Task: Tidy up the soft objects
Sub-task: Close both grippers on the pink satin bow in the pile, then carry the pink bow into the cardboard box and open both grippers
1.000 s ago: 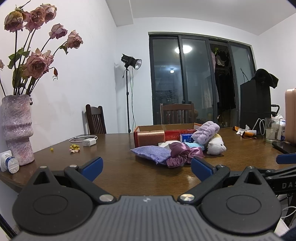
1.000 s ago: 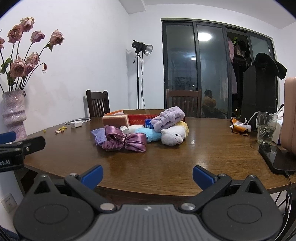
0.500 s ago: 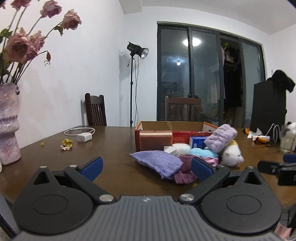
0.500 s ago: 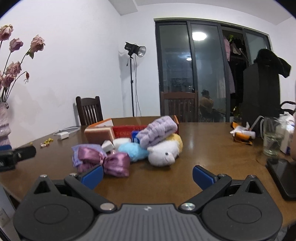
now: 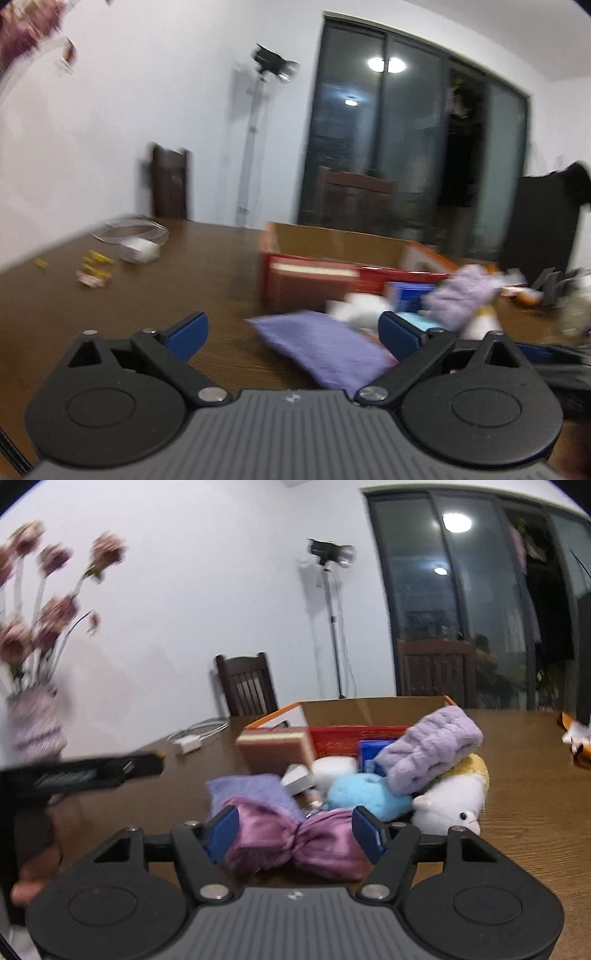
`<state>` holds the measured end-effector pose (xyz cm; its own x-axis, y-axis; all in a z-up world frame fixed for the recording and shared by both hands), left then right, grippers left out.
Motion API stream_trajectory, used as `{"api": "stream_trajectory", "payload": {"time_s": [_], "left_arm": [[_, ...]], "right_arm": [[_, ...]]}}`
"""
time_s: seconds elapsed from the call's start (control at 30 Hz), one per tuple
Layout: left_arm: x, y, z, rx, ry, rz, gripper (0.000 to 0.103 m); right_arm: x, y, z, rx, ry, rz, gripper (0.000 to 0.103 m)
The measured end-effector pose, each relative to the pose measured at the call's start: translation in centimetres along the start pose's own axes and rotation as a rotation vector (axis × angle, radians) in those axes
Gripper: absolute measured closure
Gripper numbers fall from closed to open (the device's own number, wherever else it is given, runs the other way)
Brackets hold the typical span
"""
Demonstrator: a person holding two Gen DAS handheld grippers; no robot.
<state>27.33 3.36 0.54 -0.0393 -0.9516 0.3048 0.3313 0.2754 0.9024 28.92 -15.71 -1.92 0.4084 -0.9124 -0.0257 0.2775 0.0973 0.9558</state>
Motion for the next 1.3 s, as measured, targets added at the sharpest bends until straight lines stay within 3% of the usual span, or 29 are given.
{"api": "stream_trajectory", "payload": {"time_s": [0.1,0.17,0.23,0.27,0.3,0.33,0.37,0.4,0.5,0.67,0.7,0.8,0.97,1.13,1.23,1.3], "left_arm": [[1.6,-0.7,-0.5,-0.049,-0.071,0.087,0.020],[3.2,-1.8,-1.5,-0.102,-0.120,0.092,0.030],[4.3,-3.4,-2.7,-0.167,-0.104,0.052,0.059],[4.5,-4.3,-3.3,-0.209,-0.086,0.041,0.068],[4.4,-5.1,-3.4,-0.239,-0.079,0.039,0.079],[4.5,-5.8,-3.4,-0.267,-0.093,0.047,0.081],[4.4,-6.3,-3.0,-0.274,-0.108,0.062,0.081],[4.1,-6.5,-2.5,-0.266,-0.110,0.068,0.080],[3.5,-6.9,-2.2,-0.279,-0.085,0.074,0.064],[3.3,-7.4,-3.4,-0.354,-0.115,0.120,0.058],[3.4,-7.5,-3.6,-0.360,-0.114,0.124,0.059],[3.8,-7.9,-3.4,-0.374,-0.144,0.149,0.081],[5.4,-6.7,-1.3,-0.336,-0.220,0.148,0.084],[7.0,-1.5,-1.2,-0.258,-0.306,0.150,0.085],[7.4,4.1,-4.0,-0.207,-0.338,0.115,0.085],[7.1,8.3,-8.0,-0.206,-0.366,0.116,0.085]], "right_arm": [[2.2,-0.3,-1.9,-0.056,-0.013,-0.087,0.036],[3.1,-0.9,-3.3,-0.090,-0.004,-0.126,0.037],[3.9,-1.1,-4.7,-0.104,-0.006,-0.155,0.040],[4.3,-1.3,-5.3,-0.119,-0.006,-0.169,0.043],[4.5,-1.6,-5.9,-0.144,-0.005,-0.184,0.057],[4.4,-1.8,-6.0,-0.162,0.008,-0.199,0.073],[4.2,-2.3,-6.1,-0.182,0.032,-0.204,0.075],[4.0,-2.6,-5.8,-0.189,0.046,-0.203,0.075],[3.8,-3.3,-4.7,-0.186,0.061,-0.204,0.075],[3.5,-4.0,-4.6,-0.207,0.054,-0.224,0.072],[3.6,-4.1,-4.6,-0.207,0.058,-0.239,0.072],[3.9,-4.3,-4.5,-0.205,0.082,-0.277,0.082],[3.5,-3.3,-2.4,-0.166,0.094,-0.263,0.087],[4.5,0.9,-0.2,-0.080,0.120,-0.259,0.087],[5.6,5.5,-1.7,-0.037,0.156,-0.228,0.087],[6.7,9.3,-4.6,-0.016,0.178,-0.208,0.087]]}}
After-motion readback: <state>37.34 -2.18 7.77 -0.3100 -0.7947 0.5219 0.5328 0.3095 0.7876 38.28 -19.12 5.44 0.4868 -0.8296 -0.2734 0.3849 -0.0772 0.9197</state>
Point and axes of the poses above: each gripper's, at about its wrist camera, not at the fingertips, and z roughly against the way its jaws point, x to its right, y to its top, the point moved 9 cm from there along -z, roughly the way its jaws point, and after that the axes turned 9 degrees about z, right-handed, at the moved point
